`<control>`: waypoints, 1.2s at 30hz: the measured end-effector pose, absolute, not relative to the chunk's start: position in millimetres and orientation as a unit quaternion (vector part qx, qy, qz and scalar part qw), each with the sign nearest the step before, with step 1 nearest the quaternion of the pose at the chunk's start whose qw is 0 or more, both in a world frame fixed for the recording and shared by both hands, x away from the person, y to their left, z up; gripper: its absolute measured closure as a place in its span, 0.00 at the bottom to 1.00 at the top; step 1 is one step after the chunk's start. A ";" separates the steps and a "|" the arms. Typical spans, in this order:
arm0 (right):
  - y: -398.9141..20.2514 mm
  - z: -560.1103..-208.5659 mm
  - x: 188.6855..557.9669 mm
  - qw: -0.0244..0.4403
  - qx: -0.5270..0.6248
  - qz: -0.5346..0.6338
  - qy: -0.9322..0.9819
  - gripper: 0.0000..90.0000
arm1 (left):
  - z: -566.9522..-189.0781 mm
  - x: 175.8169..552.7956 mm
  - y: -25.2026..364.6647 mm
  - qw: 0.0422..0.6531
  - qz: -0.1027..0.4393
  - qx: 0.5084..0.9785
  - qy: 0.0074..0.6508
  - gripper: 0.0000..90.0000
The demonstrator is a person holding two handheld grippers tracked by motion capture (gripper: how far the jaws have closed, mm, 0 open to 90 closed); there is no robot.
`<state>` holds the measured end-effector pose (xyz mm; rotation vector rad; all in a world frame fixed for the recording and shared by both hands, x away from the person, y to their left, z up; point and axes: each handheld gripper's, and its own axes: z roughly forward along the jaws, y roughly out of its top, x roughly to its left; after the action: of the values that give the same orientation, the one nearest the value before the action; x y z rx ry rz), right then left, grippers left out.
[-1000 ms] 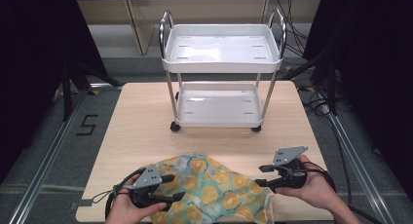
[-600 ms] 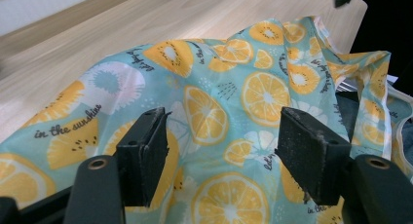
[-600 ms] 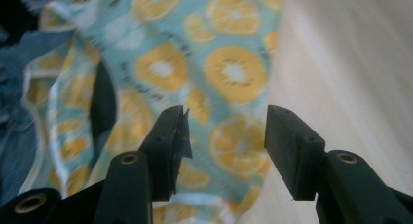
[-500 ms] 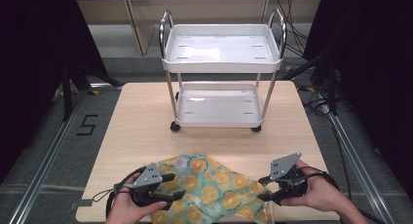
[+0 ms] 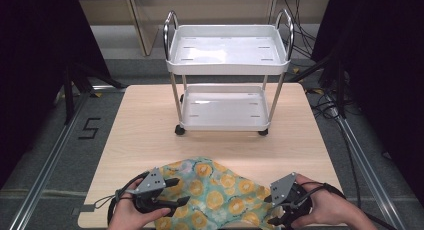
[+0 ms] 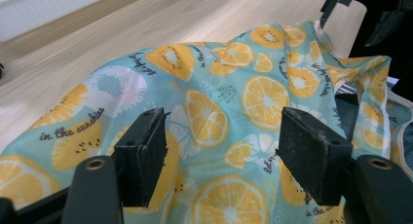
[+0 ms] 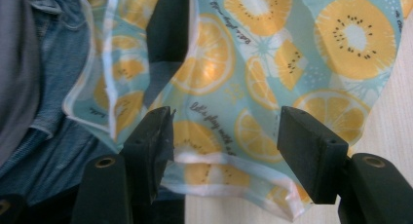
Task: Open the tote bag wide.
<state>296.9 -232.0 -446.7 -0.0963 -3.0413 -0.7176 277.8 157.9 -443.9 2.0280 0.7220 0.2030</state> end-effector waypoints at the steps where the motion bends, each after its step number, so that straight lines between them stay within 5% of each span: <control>1: -232.0 -446.7 296.9 0.008 -0.031 -0.230 -0.973 0.44 | -443.9 277.8 157.9 0.470 0.083 0.828 0.295 0.38; 21: -191.5 -472.1 291.0 0.008 0.010 -0.215 -0.976 0.42 | -446.7 278.6 154.1 0.468 0.082 0.831 0.290 0.37; 25: -182.7 -477.5 292.1 -0.005 0.030 -0.202 -0.979 0.55 | -446.2 278.8 153.9 0.461 0.084 0.836 0.286 0.37; 27: -179.1 -479.9 294.9 -0.004 0.030 -0.194 -0.981 0.73 | -447.0 278.5 154.0 0.460 0.082 0.837 0.286 0.37; 32: -177.1 -480.8 297.3 0.000 0.028 -0.187 -0.982 0.99 | -447.3 278.1 153.4 0.463 0.081 0.835 0.288 0.37; 36: -177.0 -477.9 298.0 0.007 0.019 -0.188 -0.982 1.00 | -446.4 277.4 153.0 0.458 0.084 0.838 0.286 0.37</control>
<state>298.0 -177.0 -477.9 0.0590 -3.0720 -0.5893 277.4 153.0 -446.4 2.0641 0.7050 0.2064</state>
